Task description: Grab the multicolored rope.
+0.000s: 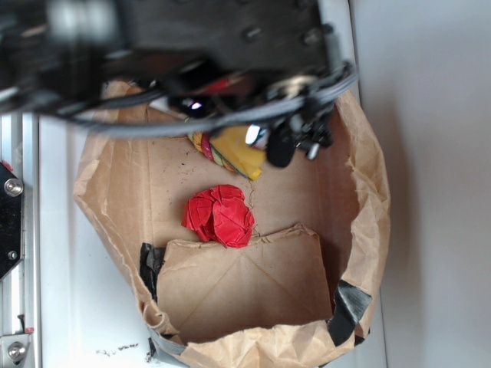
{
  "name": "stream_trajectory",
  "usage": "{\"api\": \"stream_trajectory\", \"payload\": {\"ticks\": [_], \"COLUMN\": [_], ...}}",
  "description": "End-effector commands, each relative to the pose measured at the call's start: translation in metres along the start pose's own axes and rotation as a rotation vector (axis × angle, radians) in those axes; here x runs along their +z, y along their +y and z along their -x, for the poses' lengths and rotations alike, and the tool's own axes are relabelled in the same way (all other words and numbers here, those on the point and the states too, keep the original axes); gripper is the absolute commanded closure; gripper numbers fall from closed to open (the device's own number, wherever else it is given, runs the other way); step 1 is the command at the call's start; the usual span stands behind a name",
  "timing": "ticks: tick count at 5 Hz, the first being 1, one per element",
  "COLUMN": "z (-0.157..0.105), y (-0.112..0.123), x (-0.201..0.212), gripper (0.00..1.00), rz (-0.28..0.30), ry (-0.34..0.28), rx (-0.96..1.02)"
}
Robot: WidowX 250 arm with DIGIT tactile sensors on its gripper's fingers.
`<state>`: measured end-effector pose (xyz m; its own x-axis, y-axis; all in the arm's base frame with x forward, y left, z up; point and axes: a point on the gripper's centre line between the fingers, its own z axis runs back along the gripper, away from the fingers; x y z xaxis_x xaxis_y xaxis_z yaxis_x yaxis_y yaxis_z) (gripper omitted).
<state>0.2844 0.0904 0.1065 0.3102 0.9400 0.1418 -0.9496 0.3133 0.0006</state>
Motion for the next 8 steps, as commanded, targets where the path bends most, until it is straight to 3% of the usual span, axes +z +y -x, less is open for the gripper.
{"api": "stream_trajectory", "payload": {"ticks": [1,5,6,8], "z": [-0.015,-0.015,-0.031,-0.037], "y": [0.021,0.021,0.024,0.035], "x": [-0.003,-0.003,-0.017,-0.052], "gripper": [0.0,0.0,0.0,0.0], "rz": [0.013,0.013,-0.004,0.058], "ry": [-0.04,-0.04,-0.027,-0.043], "rx": [0.001,0.001,0.1,0.161]}}
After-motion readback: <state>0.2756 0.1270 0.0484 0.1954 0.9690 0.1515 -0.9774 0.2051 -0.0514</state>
